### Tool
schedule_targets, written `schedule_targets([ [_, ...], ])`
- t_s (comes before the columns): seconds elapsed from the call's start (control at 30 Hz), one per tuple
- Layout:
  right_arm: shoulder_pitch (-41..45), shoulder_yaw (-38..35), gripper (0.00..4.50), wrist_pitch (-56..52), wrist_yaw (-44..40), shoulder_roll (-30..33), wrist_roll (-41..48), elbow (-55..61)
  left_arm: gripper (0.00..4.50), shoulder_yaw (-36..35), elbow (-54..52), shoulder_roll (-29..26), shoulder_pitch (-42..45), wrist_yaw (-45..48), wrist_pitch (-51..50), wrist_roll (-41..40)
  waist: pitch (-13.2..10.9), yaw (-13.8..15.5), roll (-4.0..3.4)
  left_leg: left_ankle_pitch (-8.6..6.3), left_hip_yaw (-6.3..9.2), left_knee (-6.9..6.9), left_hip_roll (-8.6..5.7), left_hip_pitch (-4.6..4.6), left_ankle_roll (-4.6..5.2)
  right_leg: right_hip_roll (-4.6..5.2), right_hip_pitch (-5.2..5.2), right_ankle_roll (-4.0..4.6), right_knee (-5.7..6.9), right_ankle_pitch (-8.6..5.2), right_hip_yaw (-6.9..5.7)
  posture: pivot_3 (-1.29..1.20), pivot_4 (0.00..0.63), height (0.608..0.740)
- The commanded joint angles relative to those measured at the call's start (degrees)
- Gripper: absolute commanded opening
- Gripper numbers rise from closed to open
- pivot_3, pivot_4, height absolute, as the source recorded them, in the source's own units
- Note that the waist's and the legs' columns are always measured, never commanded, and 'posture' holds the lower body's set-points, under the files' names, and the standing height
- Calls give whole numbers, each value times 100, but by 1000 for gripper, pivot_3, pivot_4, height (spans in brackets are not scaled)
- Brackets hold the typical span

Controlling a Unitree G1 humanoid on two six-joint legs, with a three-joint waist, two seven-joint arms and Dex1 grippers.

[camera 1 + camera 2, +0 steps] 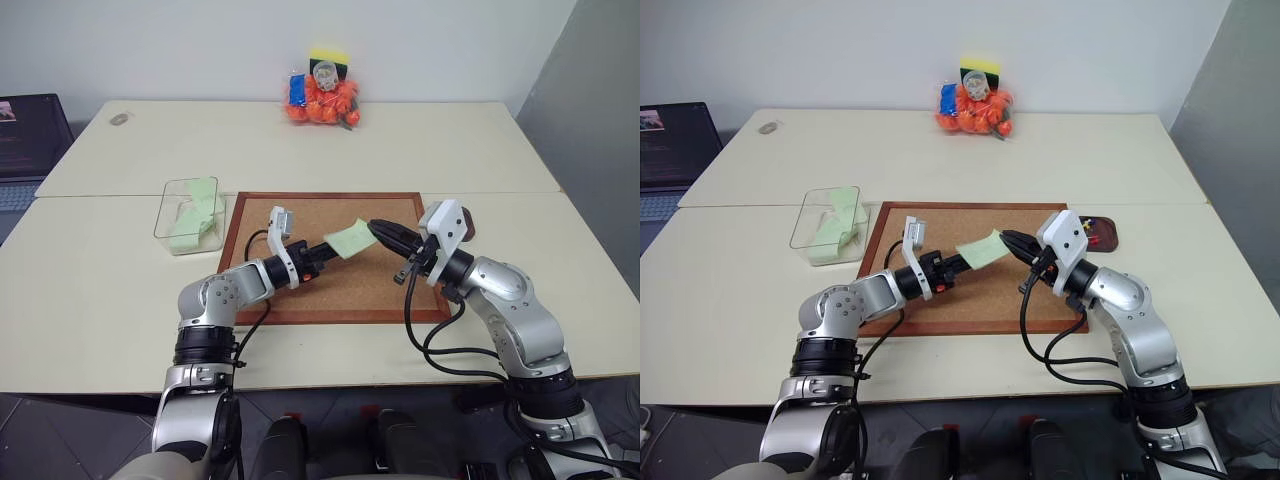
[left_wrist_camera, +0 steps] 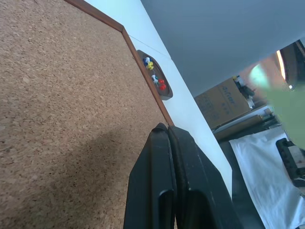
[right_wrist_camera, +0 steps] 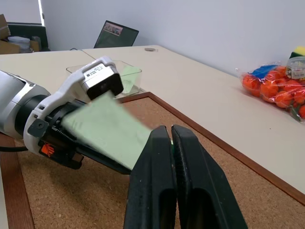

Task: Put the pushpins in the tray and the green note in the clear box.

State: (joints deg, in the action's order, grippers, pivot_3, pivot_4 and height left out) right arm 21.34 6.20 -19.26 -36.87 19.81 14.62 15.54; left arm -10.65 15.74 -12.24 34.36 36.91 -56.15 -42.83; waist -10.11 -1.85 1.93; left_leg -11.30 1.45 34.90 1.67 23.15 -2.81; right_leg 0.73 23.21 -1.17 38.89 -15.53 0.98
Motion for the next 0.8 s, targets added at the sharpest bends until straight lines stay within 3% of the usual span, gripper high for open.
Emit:
schedule_targets([
  [0.03,91,-190,0,109,129,97,-78,-32,33,85,-249,-127,-36,-24,692,391,0,0,0,0,0,0,0,0,0,0,0,0,0,0,-1,0,150,740],
  [0.1,116,-269,0,173,107,192,-104,-186,395,352,-440,-306,-104,209,1303,785,0,2,0,0,0,0,0,0,0,0,0,0,0,0,0,0,150,740],
  [0.17,149,-328,0,245,18,255,-37,-299,637,220,-509,-368,-16,338,1185,573,-1,5,1,0,-2,0,0,0,0,0,0,0,-1,0,1,0,150,740],
  [0.33,321,-400,0,423,-267,371,117,-579,1699,-59,-416,-628,274,856,453,-114,-3,6,5,0,0,1,0,3,0,0,0,0,-2,0,-2,0,150,740],
  [0.6,491,-374,0,475,-643,306,426,-588,3310,-352,-180,-623,651,827,-1218,-1146,-4,0,6,0,0,1,-1,3,0,0,0,0,-2,0,-2,0,150,740],
  [0.8,437,-297,0,242,-624,209,660,-198,3310,-9,-346,-736,498,990,-1815,-1203,-5,-1,5,0,3,0,0,3,0,-1,1,0,-1,0,-4,0,150,740],
])
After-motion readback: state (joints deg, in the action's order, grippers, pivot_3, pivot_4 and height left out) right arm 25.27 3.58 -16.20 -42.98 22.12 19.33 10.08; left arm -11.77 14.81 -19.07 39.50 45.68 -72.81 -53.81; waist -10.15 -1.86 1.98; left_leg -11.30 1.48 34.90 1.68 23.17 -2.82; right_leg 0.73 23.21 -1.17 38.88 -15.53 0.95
